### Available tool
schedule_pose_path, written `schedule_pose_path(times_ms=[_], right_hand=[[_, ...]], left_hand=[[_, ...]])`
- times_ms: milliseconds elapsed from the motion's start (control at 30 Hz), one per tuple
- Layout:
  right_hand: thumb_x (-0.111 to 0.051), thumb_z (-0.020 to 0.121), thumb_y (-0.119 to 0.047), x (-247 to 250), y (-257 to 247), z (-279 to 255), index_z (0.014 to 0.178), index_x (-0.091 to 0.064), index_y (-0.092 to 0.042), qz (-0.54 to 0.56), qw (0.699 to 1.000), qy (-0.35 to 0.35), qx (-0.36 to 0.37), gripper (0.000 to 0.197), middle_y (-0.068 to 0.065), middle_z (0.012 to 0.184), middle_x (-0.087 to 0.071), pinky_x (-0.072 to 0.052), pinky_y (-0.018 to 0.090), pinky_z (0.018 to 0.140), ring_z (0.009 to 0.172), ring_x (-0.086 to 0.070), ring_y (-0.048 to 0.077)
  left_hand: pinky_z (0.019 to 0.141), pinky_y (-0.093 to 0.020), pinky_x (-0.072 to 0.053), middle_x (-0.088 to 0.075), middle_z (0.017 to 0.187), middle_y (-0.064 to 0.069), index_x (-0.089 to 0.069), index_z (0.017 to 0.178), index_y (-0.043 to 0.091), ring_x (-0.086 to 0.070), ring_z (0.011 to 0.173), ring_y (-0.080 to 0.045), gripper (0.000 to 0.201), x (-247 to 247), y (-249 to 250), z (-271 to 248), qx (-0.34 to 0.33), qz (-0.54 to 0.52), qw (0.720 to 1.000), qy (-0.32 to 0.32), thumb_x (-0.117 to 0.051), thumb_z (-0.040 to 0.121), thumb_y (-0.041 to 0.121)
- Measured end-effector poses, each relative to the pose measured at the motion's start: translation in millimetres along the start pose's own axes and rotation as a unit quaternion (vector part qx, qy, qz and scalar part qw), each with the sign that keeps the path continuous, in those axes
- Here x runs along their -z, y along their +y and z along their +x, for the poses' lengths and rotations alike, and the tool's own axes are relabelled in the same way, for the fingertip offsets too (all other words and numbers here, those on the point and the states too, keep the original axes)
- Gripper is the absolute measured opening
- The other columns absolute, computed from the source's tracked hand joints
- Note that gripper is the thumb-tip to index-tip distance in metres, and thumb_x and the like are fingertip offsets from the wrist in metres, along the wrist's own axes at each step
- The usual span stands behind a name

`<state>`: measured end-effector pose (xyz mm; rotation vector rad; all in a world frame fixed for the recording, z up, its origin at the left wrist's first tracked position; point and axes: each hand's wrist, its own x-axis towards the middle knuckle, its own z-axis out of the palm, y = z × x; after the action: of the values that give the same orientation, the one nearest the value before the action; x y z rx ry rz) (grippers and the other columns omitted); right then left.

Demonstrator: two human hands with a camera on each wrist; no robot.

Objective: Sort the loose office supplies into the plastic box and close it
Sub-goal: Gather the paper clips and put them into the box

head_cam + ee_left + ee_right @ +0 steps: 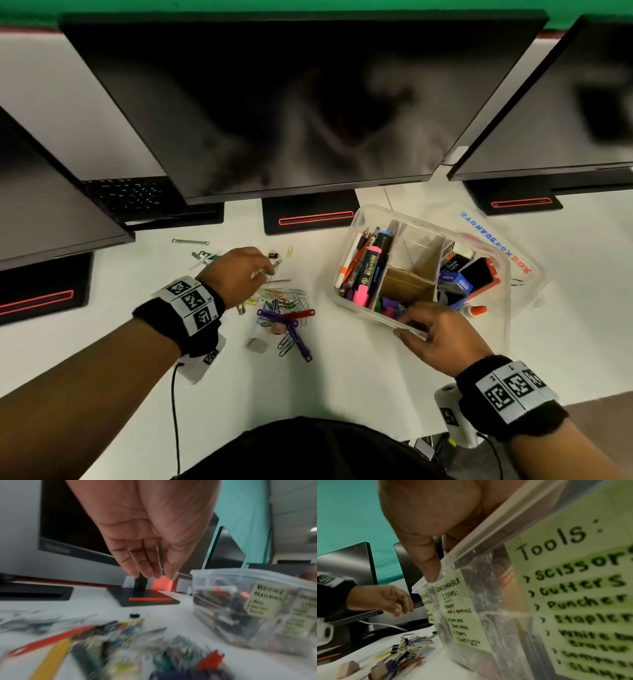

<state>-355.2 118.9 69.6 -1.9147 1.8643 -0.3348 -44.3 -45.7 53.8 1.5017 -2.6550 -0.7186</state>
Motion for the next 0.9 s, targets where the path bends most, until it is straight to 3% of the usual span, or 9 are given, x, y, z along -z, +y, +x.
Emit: schedule_pose_path(times_ms=[100,200,300,367,433,500,567,700,900], right_hand=[[-0.066,0.080,-0.034,-1.7,-15.0,4.9,0.084,-0.069,-0.021,-0.042,0.998,0.007,-0.042,0.014,-0.011,0.078,-0.058,-0.046,0.028,0.062,0.071,-0.054,0.013],[-0.065,0.079,-0.038,-7.6,-39.2,12.2,0.081,-0.068,-0.019,-0.084,0.992,0.077,-0.061,0.019,-0.003,0.076,-0.066,-0.048,0.027,0.056,0.068,-0.059,0.018],[-0.058,0.082,-0.034,-20.5,-72.3,24.7,0.080,-0.068,-0.019,-0.050,0.993,0.110,-0.018,0.019,-0.002,0.076,-0.068,-0.045,0.024,0.056,0.068,-0.062,0.017],[-0.052,0.082,-0.029,-36.5,-94.6,36.0,0.082,-0.068,-0.018,-0.033,0.996,0.065,0.046,0.019,-0.001,0.081,-0.068,-0.049,0.025,0.059,0.072,-0.064,0.018],[-0.048,0.085,-0.025,-58.8,-109.0,48.6,0.091,-0.069,-0.019,-0.043,0.995,-0.026,0.092,0.023,0.002,0.090,-0.068,-0.053,0.032,0.066,0.081,-0.065,0.023],[-0.048,0.088,-0.022,-83.9,-113.3,62.0,0.105,-0.067,-0.021,-0.054,0.988,-0.096,0.108,0.025,0.004,0.102,-0.065,-0.052,0.034,0.074,0.092,-0.062,0.026],[-0.048,0.090,-0.020,-104.5,-114.8,73.5,0.112,-0.064,-0.021,-0.053,0.984,-0.137,0.104,0.027,0.005,0.109,-0.062,-0.050,0.033,0.080,0.099,-0.060,0.028],[-0.048,0.091,-0.018,-129.3,-116.0,89.1,0.115,-0.060,-0.017,-0.078,0.978,-0.173,0.091,0.027,0.007,0.115,-0.056,-0.049,0.035,0.082,0.106,-0.057,0.029],[-0.050,0.087,-0.009,-142.7,-124.3,99.3,0.108,-0.063,-0.009,-0.091,0.975,-0.180,0.097,0.025,0.015,0.111,-0.056,-0.042,0.034,0.074,0.105,-0.056,0.032]], left_hand=[[0.098,-0.026,-0.039,-0.060,0.118,0.003,-0.067,0.107,0.025,-0.053,0.115,-0.017,0.021,-16.5,-12.2,-11.3,0.009,0.017,0.998,-0.067,-0.055,0.091,0.020],[0.098,-0.029,-0.042,-0.060,0.117,0.003,-0.066,0.110,0.024,-0.053,0.114,-0.017,0.021,-30.8,-8.5,-23.6,-0.011,0.049,0.991,-0.127,-0.057,0.090,0.024],[0.085,-0.032,-0.043,-0.058,0.114,-0.009,-0.063,0.106,0.016,-0.053,0.097,-0.022,0.019,-43.3,-3.6,-39.1,-0.104,0.036,0.968,-0.225,-0.050,0.093,0.021],[0.085,-0.036,-0.043,-0.057,0.114,-0.017,-0.057,0.099,0.017,-0.051,0.093,-0.022,0.012,-51.5,-6.5,-48.0,-0.184,0.074,0.951,-0.238,-0.047,0.092,0.018],[0.097,-0.035,-0.044,-0.054,0.126,-0.014,-0.057,0.116,0.011,-0.054,0.111,-0.026,0.027,-61.2,-14.3,-51.6,-0.128,0.051,0.951,-0.276,-0.053,0.090,0.017],[0.102,-0.031,-0.042,-0.051,0.133,-0.010,-0.053,0.128,0.011,-0.051,0.122,-0.025,0.036,-67.7,-19.1,-52.7,-0.105,0.092,0.957,-0.254,-0.052,0.093,0.014],[0.100,-0.033,-0.041,-0.052,0.132,-0.009,-0.052,0.130,0.014,-0.049,0.121,-0.026,0.035,-71.1,-21.5,-54.4,-0.103,0.123,0.959,-0.233,-0.048,0.095,0.016],[0.100,-0.044,-0.033,-0.052,0.128,-0.006,-0.047,0.133,0.022,-0.046,0.122,-0.026,0.037,-75.0,-28.2,-64.1,-0.092,0.137,0.962,-0.218,-0.040,0.097,0.022],[0.090,-0.037,-0.046,-0.050,0.122,-0.014,-0.052,0.128,0.015,-0.049,0.114,-0.030,0.035,-79.5,-44.1,-83.0,-0.127,0.078,0.965,-0.216,-0.044,0.093,0.010]])
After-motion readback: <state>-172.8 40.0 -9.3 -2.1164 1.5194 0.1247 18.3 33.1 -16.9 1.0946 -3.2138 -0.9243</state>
